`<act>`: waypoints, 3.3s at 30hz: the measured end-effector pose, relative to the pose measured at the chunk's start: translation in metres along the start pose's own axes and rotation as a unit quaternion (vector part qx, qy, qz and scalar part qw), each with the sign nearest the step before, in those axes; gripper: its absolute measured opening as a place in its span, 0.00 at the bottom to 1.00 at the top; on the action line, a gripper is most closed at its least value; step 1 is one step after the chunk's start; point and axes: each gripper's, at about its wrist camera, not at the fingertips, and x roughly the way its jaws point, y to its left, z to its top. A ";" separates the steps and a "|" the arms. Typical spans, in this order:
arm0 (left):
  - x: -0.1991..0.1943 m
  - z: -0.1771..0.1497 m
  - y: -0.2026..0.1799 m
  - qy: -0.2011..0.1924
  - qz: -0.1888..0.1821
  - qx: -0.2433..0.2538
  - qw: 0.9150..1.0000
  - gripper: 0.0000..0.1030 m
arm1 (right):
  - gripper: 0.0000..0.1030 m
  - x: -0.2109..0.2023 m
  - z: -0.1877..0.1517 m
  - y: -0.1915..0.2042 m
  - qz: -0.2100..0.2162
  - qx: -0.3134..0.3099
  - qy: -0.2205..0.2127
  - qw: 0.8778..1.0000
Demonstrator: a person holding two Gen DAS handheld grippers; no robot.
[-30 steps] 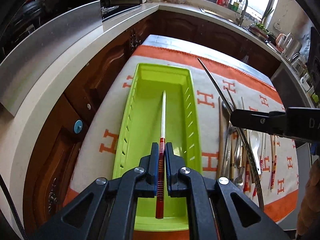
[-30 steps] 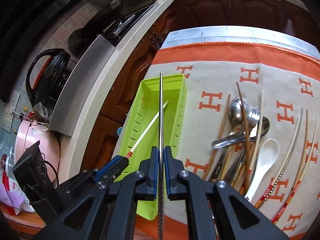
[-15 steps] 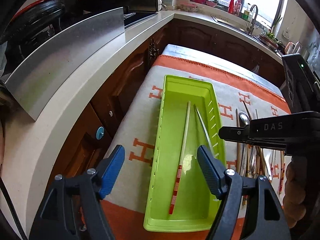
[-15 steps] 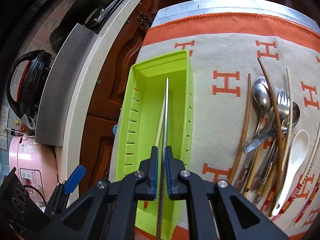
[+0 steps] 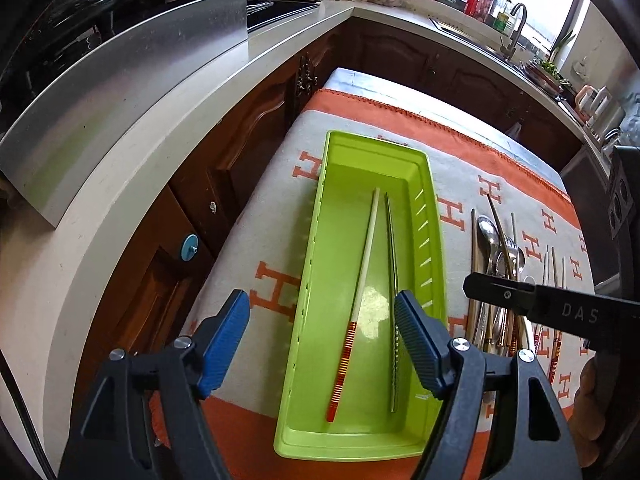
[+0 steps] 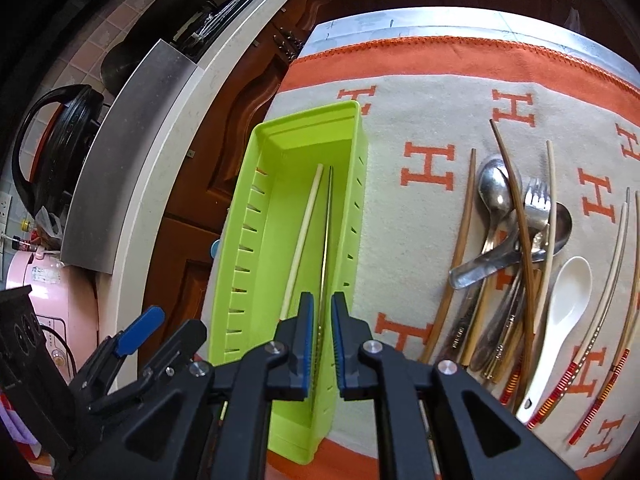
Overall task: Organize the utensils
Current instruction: 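Lower both chopsticks into the green tray and open both tools, then grasp a plain wooden chopstick with the left tool while the right tool grasps a red-tipped wooden chopstick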
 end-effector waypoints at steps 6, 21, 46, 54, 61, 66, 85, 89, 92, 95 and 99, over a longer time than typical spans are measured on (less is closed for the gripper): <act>0.000 -0.001 -0.021 0.001 -0.007 0.019 1.000 0.71 | 0.10 -0.018 -0.013 -0.016 -0.029 -0.017 -0.019 0.999; -0.011 -0.004 -0.112 -0.002 -0.054 0.102 0.993 0.71 | 0.14 -0.081 -0.048 -0.087 -0.077 0.025 -0.073 0.994; 0.040 -0.008 -0.248 0.042 -0.086 0.188 0.977 0.71 | 0.19 -0.094 -0.056 -0.243 -0.088 0.190 -0.071 0.975; 0.044 -0.010 -0.257 0.046 -0.083 0.195 0.976 0.71 | 0.19 -0.073 -0.052 -0.255 -0.076 0.204 -0.049 0.975; 0.046 -0.011 -0.266 0.057 -0.105 0.195 0.974 0.71 | 0.05 -0.072 -0.051 -0.249 -0.092 0.183 -0.056 0.977; 0.055 -0.012 -0.280 0.085 -0.141 0.193 0.967 0.63 | 0.05 -0.084 -0.061 -0.259 -0.079 0.198 -0.069 0.974; 0.110 -0.047 -0.359 0.198 -0.146 0.246 0.938 0.41 | 0.06 -0.116 -0.100 -0.294 -0.035 0.255 -0.095 0.961; 0.115 -0.053 -0.367 0.199 -0.127 0.259 0.937 0.34 | 0.06 -0.116 -0.103 -0.296 -0.030 0.259 -0.096 0.961; 0.116 -0.057 -0.374 0.188 -0.110 0.269 0.938 0.27 | 0.06 -0.116 -0.105 -0.296 -0.030 0.259 -0.097 0.961; 0.118 -0.056 -0.375 0.174 -0.103 0.269 0.942 0.08 | 0.06 -0.116 -0.107 -0.295 -0.031 0.259 -0.097 0.961; 0.120 -0.051 -0.364 0.173 -0.124 0.252 0.944 0.05 | 0.06 -0.118 -0.110 -0.292 -0.034 0.259 -0.098 0.960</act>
